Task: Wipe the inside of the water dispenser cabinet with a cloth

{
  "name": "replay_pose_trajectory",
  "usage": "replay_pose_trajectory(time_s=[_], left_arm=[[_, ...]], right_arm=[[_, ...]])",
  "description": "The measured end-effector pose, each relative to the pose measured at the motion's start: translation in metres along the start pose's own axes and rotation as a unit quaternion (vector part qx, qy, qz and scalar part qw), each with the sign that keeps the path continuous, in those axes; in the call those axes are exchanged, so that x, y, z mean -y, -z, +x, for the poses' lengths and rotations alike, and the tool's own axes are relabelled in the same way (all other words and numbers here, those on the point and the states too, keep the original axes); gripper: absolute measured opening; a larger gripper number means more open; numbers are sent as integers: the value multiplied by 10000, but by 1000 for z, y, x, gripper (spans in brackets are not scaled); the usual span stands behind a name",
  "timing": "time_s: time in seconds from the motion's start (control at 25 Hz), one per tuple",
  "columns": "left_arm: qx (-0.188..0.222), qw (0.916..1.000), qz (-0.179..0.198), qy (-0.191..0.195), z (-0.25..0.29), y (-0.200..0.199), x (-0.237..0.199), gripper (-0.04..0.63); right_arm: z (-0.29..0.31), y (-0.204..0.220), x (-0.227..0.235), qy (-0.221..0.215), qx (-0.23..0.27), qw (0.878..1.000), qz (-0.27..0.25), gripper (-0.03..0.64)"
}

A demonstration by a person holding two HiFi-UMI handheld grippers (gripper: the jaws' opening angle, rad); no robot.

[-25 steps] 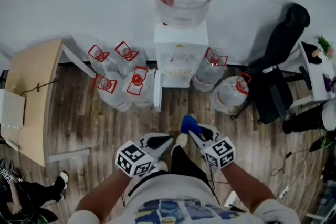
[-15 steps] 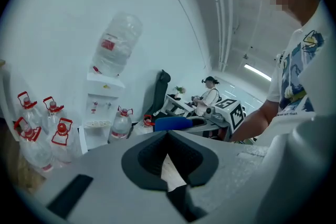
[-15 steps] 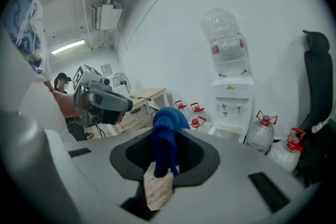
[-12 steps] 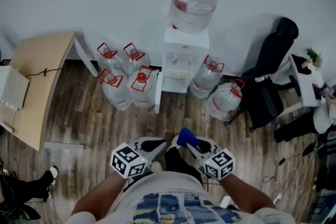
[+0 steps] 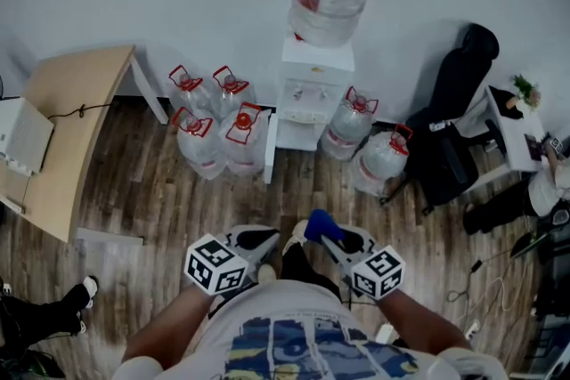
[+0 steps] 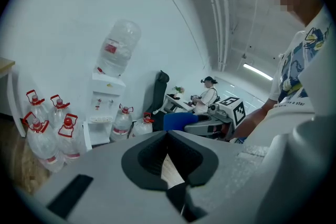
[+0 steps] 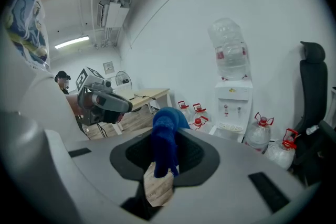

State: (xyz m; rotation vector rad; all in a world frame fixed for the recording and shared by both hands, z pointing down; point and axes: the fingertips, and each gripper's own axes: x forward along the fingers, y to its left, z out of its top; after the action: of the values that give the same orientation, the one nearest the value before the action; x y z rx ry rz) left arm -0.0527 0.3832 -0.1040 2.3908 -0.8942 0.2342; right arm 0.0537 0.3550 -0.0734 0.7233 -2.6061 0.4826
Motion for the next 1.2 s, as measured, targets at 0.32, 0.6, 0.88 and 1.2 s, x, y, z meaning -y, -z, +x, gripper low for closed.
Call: replay_pose_trajectory(time_s=[0.32, 0.6, 0.88, 1.2], left_arm=[[20, 9999, -158, -7, -23, 17, 7, 3], [-34, 9999, -123, 50, -17, 20, 13, 3], [-129, 9996, -165, 198, -10, 30, 21, 3], [-242, 9993, -221, 185, 3, 49, 26, 3]], right_arm=[[-3, -2, -25, -82, 32, 9999, -80, 86], [-9, -1, -30, -68, 80, 9999, -52, 86], [-17, 8, -32, 32, 34, 10000, 40, 84], [-32, 18, -31, 26, -87, 10000, -37, 84]])
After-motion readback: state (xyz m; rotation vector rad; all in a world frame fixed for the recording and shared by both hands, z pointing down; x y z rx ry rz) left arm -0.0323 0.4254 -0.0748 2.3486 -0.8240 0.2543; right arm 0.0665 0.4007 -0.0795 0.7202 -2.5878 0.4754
